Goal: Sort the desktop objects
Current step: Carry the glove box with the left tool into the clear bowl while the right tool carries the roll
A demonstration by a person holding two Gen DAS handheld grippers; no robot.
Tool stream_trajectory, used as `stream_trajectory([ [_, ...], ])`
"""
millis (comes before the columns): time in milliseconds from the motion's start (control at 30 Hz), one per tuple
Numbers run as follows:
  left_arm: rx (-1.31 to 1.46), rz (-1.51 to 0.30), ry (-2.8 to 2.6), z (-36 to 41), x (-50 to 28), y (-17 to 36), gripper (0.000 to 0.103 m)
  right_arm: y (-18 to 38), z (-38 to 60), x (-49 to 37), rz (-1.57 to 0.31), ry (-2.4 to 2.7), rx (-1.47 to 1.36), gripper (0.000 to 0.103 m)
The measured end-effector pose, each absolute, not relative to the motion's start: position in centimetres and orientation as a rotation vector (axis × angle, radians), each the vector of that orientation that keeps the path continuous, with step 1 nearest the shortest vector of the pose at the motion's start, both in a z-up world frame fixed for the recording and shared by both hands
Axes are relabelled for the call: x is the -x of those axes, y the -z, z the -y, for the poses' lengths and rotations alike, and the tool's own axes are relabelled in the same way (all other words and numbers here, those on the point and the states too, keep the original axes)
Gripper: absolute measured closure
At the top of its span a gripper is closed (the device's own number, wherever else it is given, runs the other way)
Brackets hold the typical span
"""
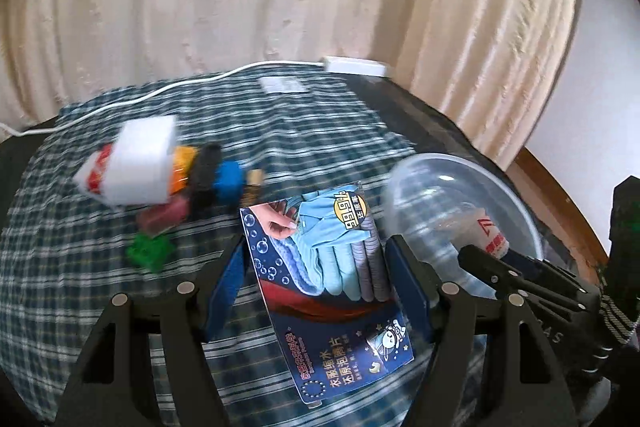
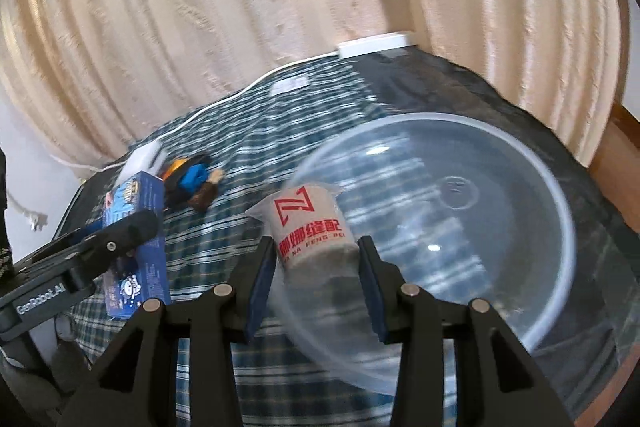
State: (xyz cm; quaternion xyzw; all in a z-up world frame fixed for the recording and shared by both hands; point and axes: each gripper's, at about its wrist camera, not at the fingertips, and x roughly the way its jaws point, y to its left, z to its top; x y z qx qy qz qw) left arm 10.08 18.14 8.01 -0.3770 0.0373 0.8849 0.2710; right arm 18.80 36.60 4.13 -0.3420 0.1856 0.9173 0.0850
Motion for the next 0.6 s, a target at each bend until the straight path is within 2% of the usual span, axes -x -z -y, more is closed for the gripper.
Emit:
stream_trajectory([
  [600, 1.007, -0.162, -2.201, -26.5, -11.1, -7.3, 0.03, -2.8, -42.6, -22.0, -0.594, -2.582, 0.997, 0.057],
])
